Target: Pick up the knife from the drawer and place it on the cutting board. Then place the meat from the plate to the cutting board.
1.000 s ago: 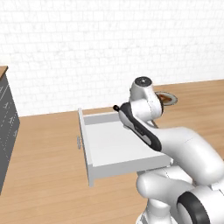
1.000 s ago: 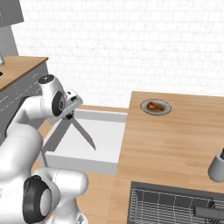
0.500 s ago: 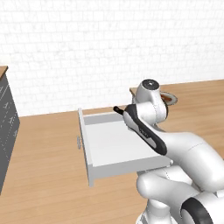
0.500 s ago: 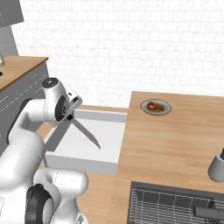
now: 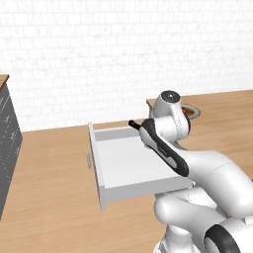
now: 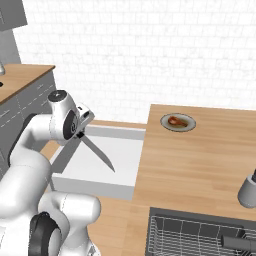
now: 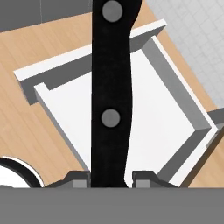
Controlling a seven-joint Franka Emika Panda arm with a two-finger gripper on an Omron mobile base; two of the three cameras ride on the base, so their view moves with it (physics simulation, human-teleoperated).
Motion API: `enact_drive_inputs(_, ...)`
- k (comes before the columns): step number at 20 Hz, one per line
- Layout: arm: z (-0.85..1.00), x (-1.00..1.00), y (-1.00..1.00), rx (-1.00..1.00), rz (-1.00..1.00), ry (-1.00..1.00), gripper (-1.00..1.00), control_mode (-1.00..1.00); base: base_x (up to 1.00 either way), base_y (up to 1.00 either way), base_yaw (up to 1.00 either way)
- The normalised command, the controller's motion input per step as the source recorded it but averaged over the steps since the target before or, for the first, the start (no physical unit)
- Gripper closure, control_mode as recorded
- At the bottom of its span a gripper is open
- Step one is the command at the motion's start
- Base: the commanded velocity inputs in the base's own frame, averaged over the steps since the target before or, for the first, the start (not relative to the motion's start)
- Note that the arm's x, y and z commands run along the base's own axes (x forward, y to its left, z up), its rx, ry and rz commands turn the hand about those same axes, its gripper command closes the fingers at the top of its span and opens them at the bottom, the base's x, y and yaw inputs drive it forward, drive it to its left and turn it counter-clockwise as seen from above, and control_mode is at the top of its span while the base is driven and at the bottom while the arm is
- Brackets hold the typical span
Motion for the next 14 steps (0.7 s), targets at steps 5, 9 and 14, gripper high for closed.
enact_drive_inputs(5,0.00,-0.01,0.00,0.00,0.00,0.00,1.00,-1.00,0.00,0.00,0.00)
enact_drive_inputs(9,0.00,0.00,0.00,0.00,0.00,0.00,1.00,-1.00,0.00,0.00,0.00)
enact_drive_inputs(14,0.00,0.00,0.00,0.00,0.00,0.00,1.00,-1.00,0.00,0.00,0.00)
